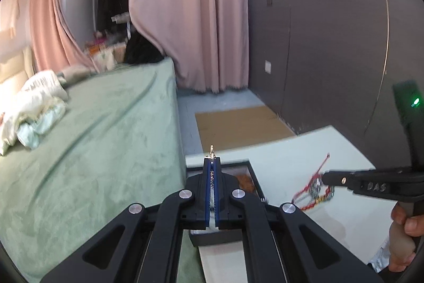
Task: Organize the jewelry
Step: 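Carry the pendant into the black box and open the left gripper while the right carries the bracelet, then lower the red string bracelet into the box and open the right gripper, then grasp the chain clasp of the grey bead necklace with the left gripper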
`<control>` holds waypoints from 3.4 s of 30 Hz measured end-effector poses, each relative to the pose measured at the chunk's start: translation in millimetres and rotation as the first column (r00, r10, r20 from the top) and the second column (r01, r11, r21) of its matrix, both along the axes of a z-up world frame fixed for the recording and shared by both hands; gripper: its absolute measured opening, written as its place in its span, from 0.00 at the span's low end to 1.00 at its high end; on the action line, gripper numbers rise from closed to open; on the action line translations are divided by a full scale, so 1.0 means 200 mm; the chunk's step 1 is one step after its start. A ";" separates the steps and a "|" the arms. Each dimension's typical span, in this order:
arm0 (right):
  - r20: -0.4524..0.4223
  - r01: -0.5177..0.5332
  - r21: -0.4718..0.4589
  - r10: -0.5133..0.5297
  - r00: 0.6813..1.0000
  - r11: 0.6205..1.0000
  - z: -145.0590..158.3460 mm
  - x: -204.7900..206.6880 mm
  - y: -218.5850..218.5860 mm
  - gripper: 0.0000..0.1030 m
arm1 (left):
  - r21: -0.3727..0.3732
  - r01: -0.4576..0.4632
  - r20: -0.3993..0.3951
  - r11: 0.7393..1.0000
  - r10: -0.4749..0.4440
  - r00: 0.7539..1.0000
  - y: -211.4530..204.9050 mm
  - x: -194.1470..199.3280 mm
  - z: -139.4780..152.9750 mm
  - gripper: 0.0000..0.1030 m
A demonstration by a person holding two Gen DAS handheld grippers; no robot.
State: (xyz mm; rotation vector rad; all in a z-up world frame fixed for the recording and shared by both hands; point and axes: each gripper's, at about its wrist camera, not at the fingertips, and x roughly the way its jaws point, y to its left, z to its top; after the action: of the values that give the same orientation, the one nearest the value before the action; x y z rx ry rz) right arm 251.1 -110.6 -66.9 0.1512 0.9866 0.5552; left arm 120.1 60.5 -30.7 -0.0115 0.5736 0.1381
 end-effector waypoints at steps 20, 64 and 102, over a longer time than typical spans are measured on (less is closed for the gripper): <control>0.070 -0.050 0.140 0.041 0.997 0.989 0.10 -0.03 0.05 0.08 | -0.110 -0.071 -0.020 0.991 0.069 0.997 0.15 -0.01 -0.01 0.76; -0.149 0.212 0.235 -0.181 0.972 0.949 0.00 0.14 -0.51 0.63 | -0.261 0.145 -0.079 0.954 -0.171 0.982 -0.24 0.20 -0.02 0.65; -0.267 0.332 0.215 -0.271 0.925 0.918 -0.14 0.28 -0.73 0.50 | -0.176 0.394 -0.335 0.902 -0.432 0.837 -0.83 0.82 -0.63 0.27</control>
State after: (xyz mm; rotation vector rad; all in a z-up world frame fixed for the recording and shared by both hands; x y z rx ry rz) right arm 307.9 -256.3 -94.2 0.6047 1.0900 0.3803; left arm 284.1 -105.0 -157.0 0.0425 0.9463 -0.3222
